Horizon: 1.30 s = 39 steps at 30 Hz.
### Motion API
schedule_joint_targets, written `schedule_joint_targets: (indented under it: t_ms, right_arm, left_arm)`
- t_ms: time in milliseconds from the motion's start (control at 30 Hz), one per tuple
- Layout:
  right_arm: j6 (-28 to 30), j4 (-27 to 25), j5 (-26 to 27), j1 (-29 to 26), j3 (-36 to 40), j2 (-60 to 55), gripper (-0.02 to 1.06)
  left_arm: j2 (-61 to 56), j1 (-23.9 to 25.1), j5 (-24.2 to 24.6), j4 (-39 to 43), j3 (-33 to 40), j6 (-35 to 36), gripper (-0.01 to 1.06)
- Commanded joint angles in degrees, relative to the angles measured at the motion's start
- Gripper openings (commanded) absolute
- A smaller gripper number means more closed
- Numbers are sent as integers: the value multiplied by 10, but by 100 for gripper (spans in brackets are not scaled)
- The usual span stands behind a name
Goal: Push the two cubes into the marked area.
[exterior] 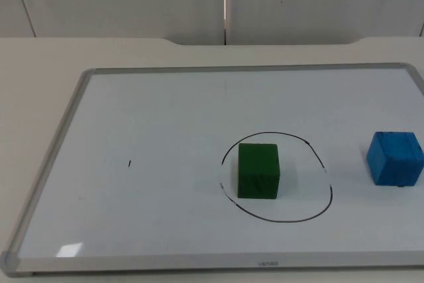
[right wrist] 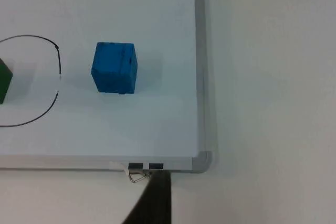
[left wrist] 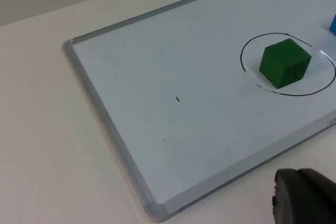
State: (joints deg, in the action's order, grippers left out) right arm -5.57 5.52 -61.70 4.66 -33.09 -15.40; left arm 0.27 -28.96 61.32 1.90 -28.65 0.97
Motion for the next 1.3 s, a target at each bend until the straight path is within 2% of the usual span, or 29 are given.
schedule_joint_targets:
  t_ms: [0, 233, 433, 667, 800, 1033, 1100, 1167, 1200, 1267]
  right_arm:
    - [-2, 2, 15, 1, -18, -41, 83]
    - [0, 2, 51, 1, -84, -205, 83]
    - [0, -3, 58, 1, -151, -343, 83]
    - [0, -29, 119, 1, -198, -476, 83]
    - [0, -28, 130, 1, -216, -529, 83]
    - [2, -47, 215, 1, -219, -616, 83]
    - [2, -55, 239, 1, -219, -645, 78]
    - [2, -63, 261, 1, -219, -671, 67]
    - [2, -63, 261, 1, -219, -671, 67]
    - [2, -63, 277, 1, -219, -698, 51]
  left_arm:
    - [-3, -2, 3, -6, 3, -3, 0]
    - [-3, -2, 3, -6, 3, -3, 0]
    - [-3, -2, 3, -6, 3, -3, 0]
    - [-3, -2, 3, -6, 3, -3, 0]
    - [-3, -2, 3, -6, 3, -3, 0]
    - [-3, -2, 3, -6, 3, -3, 0]
    - [-3, -2, 3, -6, 3, -3, 0]
    - [-3, -2, 3, -6, 3, -3, 0]
    - [-3, -2, 3, -6, 3, -3, 0]
    - [-3, -2, 3, -6, 3, -3, 0]
